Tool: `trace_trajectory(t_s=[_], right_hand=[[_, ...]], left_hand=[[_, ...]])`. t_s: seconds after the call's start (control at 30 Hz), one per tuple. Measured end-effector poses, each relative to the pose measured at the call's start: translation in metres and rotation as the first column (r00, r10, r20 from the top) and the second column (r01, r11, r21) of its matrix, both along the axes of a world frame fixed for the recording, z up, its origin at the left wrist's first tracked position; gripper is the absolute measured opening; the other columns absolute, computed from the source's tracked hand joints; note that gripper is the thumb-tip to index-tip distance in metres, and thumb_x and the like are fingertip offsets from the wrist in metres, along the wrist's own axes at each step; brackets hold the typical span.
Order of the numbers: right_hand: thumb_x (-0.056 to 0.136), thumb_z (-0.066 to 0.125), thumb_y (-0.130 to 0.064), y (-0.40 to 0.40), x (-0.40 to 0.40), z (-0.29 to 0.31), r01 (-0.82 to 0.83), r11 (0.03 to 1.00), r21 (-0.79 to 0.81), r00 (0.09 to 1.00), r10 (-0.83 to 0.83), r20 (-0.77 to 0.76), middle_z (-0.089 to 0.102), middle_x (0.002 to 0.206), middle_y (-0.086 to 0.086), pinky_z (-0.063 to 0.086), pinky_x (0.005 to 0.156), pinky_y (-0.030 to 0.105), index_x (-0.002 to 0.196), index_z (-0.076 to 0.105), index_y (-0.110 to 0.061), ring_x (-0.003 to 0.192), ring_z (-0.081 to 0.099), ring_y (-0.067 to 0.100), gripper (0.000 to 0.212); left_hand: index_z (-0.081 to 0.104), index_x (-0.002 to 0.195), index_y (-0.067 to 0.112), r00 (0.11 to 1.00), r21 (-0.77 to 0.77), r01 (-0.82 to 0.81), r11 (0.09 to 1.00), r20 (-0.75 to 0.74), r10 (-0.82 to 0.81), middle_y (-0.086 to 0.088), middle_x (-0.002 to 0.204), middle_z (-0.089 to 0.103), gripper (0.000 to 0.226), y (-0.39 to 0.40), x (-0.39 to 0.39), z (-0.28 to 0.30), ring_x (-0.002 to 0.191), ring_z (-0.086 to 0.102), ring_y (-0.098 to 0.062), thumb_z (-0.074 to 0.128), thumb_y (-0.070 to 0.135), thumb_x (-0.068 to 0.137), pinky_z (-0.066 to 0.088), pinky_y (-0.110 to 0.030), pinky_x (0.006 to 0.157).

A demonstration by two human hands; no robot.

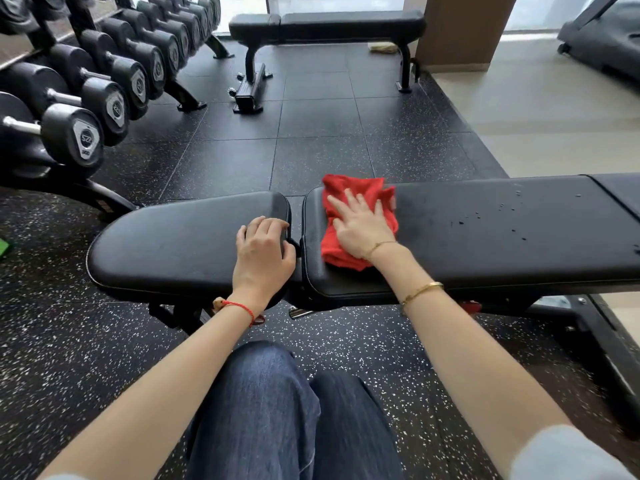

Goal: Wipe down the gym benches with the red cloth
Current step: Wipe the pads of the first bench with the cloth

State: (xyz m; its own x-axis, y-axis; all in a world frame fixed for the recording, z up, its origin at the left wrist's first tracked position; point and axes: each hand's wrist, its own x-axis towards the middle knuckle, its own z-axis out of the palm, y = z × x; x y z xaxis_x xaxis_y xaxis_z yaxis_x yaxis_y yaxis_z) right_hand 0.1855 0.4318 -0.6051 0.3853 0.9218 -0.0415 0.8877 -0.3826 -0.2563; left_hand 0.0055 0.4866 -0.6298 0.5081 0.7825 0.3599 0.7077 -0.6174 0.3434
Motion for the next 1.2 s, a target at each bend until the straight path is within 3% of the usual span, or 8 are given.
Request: trace_trajectory(t_s=[0.1,0.2,0.4,0.6,0.73,0.93,1.07,1.2], right_hand=[[0.099,0.034,-0.031,-0.005,-0.042,-0.007,-0.152,0.987,0.044,0.988,0.151,0.033,0.007,0.162,0.002,-0.005,0.118,0.049,0.150,0.024,-0.033,0.150,0.005,0.023,0.052],[0.099,0.035,-0.028,-0.027,-0.045,-0.009,-0.184,0.979,0.085,0.983,0.182,0.030,0.010,0.162,-0.001,-0.004,0.119,0.047,0.150,0.025,-0.033,0.150,0.007,0.020,0.052],[0.099,0.035,-0.026,-0.081,0.018,-0.010,-0.027,0.994,0.109,1.000,0.028,-0.006,0.012,0.162,0.000,-0.001,0.119,0.046,0.151,0.023,-0.032,0.149,0.010,0.018,0.053],[0.101,0.030,-0.028,-0.048,0.085,0.003,0.197,0.980,-0.034,0.978,-0.199,-0.056,0.002,0.163,0.003,-0.004,0.119,0.049,0.152,0.017,-0.031,0.150,0.003,0.022,0.052],[0.101,0.030,-0.033,-0.039,0.074,0.003,0.140,0.990,-0.024,0.989,-0.141,-0.037,0.002,0.163,0.003,-0.006,0.120,0.048,0.152,0.017,-0.034,0.150,0.003,0.022,0.053],[0.100,0.039,-0.029,-0.093,0.047,-0.006,-0.048,0.995,0.089,0.998,0.051,-0.030,0.010,0.162,0.000,-0.002,0.120,0.045,0.150,0.025,-0.034,0.150,0.007,0.019,0.053],[0.100,0.038,-0.027,-0.119,0.068,-0.008,-0.016,0.996,0.093,1.000,0.018,-0.022,0.012,0.162,-0.001,-0.001,0.120,0.044,0.150,0.026,-0.034,0.150,0.008,0.017,0.052],[0.101,0.034,-0.027,-0.104,0.108,-0.004,0.117,0.993,0.031,0.992,-0.115,-0.059,0.008,0.162,0.000,-0.004,0.120,0.046,0.150,0.023,-0.034,0.150,0.005,0.018,0.051]], left_hand=[[0.062,0.114,0.012,1.000,0.000,0.004,1.000,0.011,-0.004,-0.009,0.121,0.064,0.030,0.002,-0.002,-0.002,0.126,0.050,-0.028,0.055,0.015,0.085,0.031,-0.047,0.113],[0.061,0.115,0.012,1.000,-0.009,0.012,1.000,0.024,-0.011,-0.008,0.124,0.063,0.030,0.002,-0.004,-0.004,0.129,0.049,-0.028,0.054,0.013,0.086,0.030,-0.047,0.115],[0.061,0.117,0.014,0.999,-0.011,0.027,1.000,0.035,-0.027,-0.005,0.126,0.062,0.031,0.003,-0.005,-0.006,0.131,0.047,-0.026,0.054,0.013,0.086,0.028,-0.047,0.117],[0.064,0.117,0.014,0.998,0.021,0.061,0.998,0.021,-0.062,-0.004,0.122,0.064,0.030,-0.001,-0.002,0.001,0.123,0.053,-0.025,0.051,0.011,0.090,0.035,-0.045,0.111],[0.062,0.120,0.014,0.994,-0.012,0.089,0.996,0.069,-0.088,-0.004,0.124,0.064,0.032,-0.009,0.016,0.012,0.122,0.054,-0.024,0.050,0.012,0.091,0.036,-0.041,0.109],[0.062,0.121,0.014,0.974,-0.005,0.220,0.975,0.058,-0.219,-0.002,0.126,0.063,0.033,-0.037,0.070,0.022,0.124,0.052,-0.022,0.051,0.013,0.090,0.035,-0.038,0.107],[0.062,0.119,0.016,0.976,-0.051,0.215,0.975,0.044,-0.212,0.000,0.126,0.061,0.030,-0.052,0.091,0.012,0.126,0.048,-0.022,0.050,0.016,0.091,0.031,-0.040,0.110],[0.061,0.114,0.018,0.982,-0.024,0.187,0.982,0.008,-0.187,0.003,0.125,0.059,0.028,-0.057,0.094,0.003,0.126,0.047,-0.020,0.050,0.017,0.088,0.029,-0.043,0.111]])
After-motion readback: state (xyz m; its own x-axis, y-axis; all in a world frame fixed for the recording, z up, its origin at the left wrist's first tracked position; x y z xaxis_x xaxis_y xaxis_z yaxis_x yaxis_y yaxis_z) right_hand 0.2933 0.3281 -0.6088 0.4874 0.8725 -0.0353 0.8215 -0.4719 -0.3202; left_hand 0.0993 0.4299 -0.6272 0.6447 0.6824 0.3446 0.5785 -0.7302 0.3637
